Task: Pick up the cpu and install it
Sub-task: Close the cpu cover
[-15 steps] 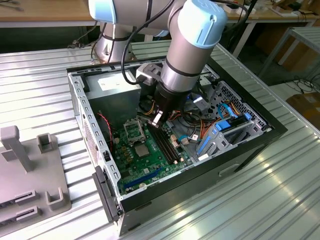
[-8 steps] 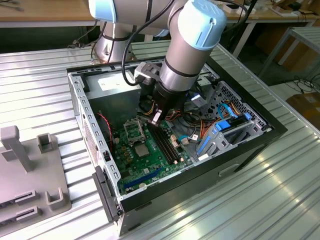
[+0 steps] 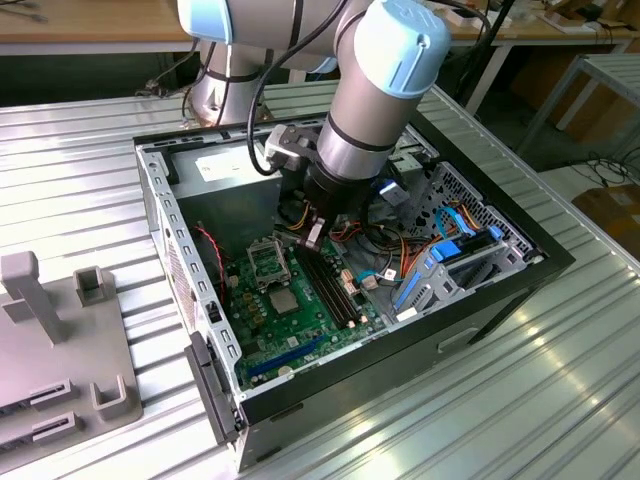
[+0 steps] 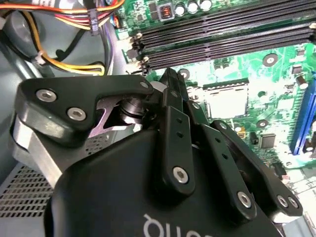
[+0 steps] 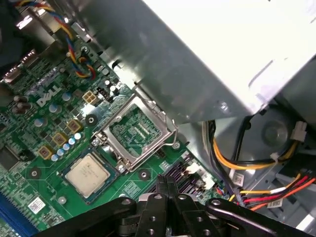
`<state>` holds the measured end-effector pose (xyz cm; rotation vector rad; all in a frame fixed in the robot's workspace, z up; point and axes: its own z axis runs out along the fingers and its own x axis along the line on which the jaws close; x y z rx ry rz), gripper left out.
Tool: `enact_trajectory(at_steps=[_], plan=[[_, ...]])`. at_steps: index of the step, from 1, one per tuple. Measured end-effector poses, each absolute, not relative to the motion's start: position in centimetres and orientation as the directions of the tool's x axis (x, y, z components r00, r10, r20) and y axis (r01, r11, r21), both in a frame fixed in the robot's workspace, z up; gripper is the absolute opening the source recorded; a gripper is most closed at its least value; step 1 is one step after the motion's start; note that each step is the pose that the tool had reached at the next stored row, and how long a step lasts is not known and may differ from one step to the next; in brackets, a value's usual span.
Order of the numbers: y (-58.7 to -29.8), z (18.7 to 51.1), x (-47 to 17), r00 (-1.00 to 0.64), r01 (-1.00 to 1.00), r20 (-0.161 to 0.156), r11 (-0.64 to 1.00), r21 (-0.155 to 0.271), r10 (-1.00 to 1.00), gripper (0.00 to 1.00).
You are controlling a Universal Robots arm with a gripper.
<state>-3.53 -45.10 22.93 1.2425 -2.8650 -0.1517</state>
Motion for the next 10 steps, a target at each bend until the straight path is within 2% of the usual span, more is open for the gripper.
enact_trajectory(at_steps=[1, 6, 10], plan=[[-44.98, 22.92, -3.53, -0.684, -0.728, -0.026, 0.679, 0.096, -0.729, 0.12], [-44.96, 22.64, -3.53, -0.685, -0.727, -0.07, 0.673, 0.137, -0.726, 0.12], [-44.96, 22.21, -3.53, -0.688, -0.724, -0.077, 0.675, 0.144, -0.722, 0.12]])
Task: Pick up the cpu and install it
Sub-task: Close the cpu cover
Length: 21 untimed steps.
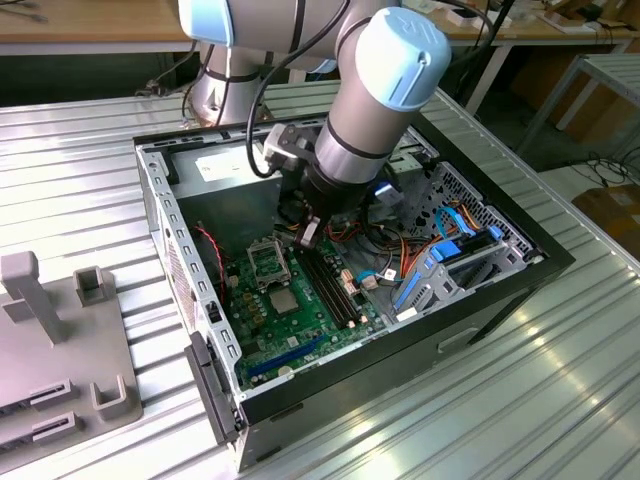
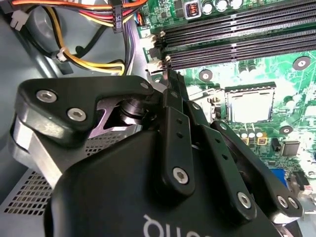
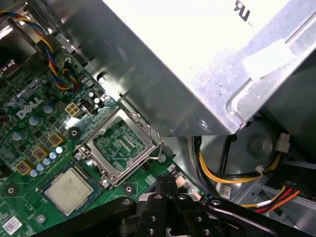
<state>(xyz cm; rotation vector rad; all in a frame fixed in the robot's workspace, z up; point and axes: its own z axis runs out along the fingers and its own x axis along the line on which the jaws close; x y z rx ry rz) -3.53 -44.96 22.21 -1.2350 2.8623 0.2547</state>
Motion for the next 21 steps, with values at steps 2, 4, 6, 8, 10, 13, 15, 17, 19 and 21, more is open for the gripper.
enact_trajectory(at_steps=[2, 4, 6, 8, 10, 13, 15, 17, 19, 21], plan=[[-44.96, 22.14, -3.54, -0.691, -0.721, -0.078, 0.678, 0.144, -0.719, 0.12], [-44.96, 22.14, -3.55, -0.691, -0.721, -0.078, 0.678, 0.145, -0.718, 0.12], [-44.96, 22.13, -3.55, -0.692, -0.721, -0.078, 0.678, 0.145, -0.718, 0.12], [-44.96, 22.13, -3.55, -0.692, -0.72, -0.078, 0.678, 0.145, -0.718, 0.12], [-44.96, 22.13, -3.55, -0.692, -0.72, -0.078, 0.678, 0.145, -0.718, 0.12], [-44.96, 22.13, -3.55, -0.692, -0.72, -0.078, 0.678, 0.145, -0.718, 0.12], [-44.96, 22.13, -3.55, -0.692, -0.72, -0.078, 0.678, 0.145, -0.718, 0.12], [-44.96, 22.13, -3.56, -0.692, -0.72, -0.078, 0.679, 0.145, -0.718, 0.12], [-44.88, 22.11, -3.63, -0.698, -0.715, -0.081, 0.684, 0.148, -0.712, 0.12], [-44.88, 22.03, -3.68, -0.707, -0.706, -0.082, 0.692, 0.149, -0.703, 0.12]])
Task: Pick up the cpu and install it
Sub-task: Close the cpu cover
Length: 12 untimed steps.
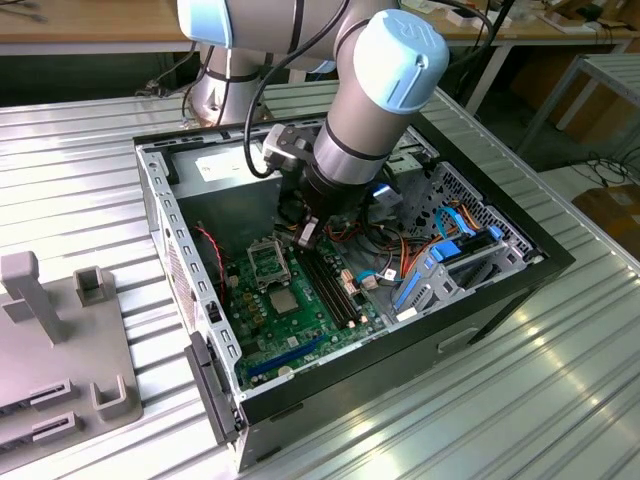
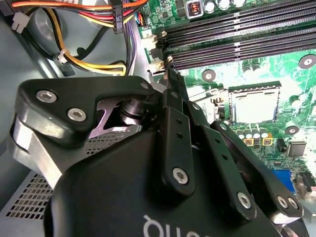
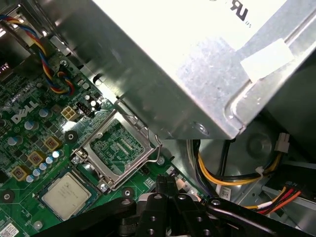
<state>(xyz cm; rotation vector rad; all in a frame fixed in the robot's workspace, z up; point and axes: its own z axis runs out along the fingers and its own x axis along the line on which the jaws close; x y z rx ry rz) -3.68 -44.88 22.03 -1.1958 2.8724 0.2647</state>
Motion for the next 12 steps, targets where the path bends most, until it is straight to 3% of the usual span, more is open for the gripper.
enact_trajectory(at_steps=[12], plan=[[-44.48, 21.53, -4.33, -0.742, -0.669, -0.086, 0.727, 0.152, -0.665, 0.12]])
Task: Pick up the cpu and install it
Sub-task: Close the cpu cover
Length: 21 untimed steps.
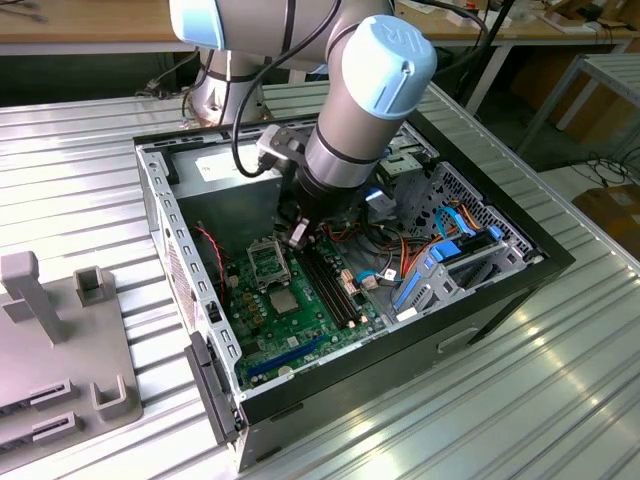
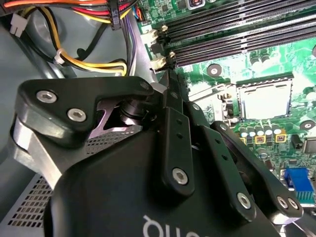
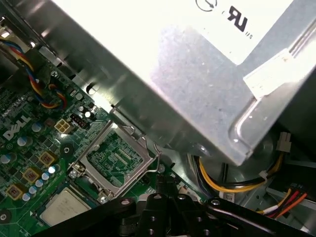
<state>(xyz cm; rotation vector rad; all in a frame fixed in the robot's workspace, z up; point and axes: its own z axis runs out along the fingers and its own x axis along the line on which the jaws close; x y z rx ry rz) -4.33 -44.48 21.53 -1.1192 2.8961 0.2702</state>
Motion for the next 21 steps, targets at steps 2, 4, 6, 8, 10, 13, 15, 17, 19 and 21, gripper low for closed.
enact_trajectory(at_steps=[2, 4, 6, 8, 10, 13, 15, 17, 19, 21], plan=[[-44.36, 21.48, -4.32, -0.744, -0.668, -0.086, 0.729, 0.152, -0.663, 0.12], [-44.27, 21.4, -4.33, -0.744, -0.667, -0.086, 0.729, 0.153, -0.662, 0.12], [-44.24, 21.25, -4.34, -0.744, -0.667, -0.09, 0.728, 0.156, -0.662, 0.12], [-44.22, 21.16, -4.35, -0.744, -0.667, -0.091, 0.728, 0.159, -0.662, 0.12], [-44.2, 21.08, -4.42, -0.744, -0.667, -0.094, 0.728, 0.161, -0.661, 0.12], [-44.21, 21.0, -4.54, -0.744, -0.667, -0.098, 0.727, 0.165, -0.661, 0.12], [-44.2, 20.96, -4.56, -0.744, -0.667, -0.102, 0.725, 0.17, -0.66, 0.12], [-44.2, 20.94, -4.58, -0.744, -0.667, -0.103, 0.725, 0.171, -0.66, 0.12], [-44.2, 20.93, -4.61, -0.744, -0.667, -0.104, 0.725, 0.173, -0.66, 0.12], [-44.2, 20.92, -4.68, -0.744, -0.667, -0.104, 0.725, 0.173, -0.66, 0.12]])
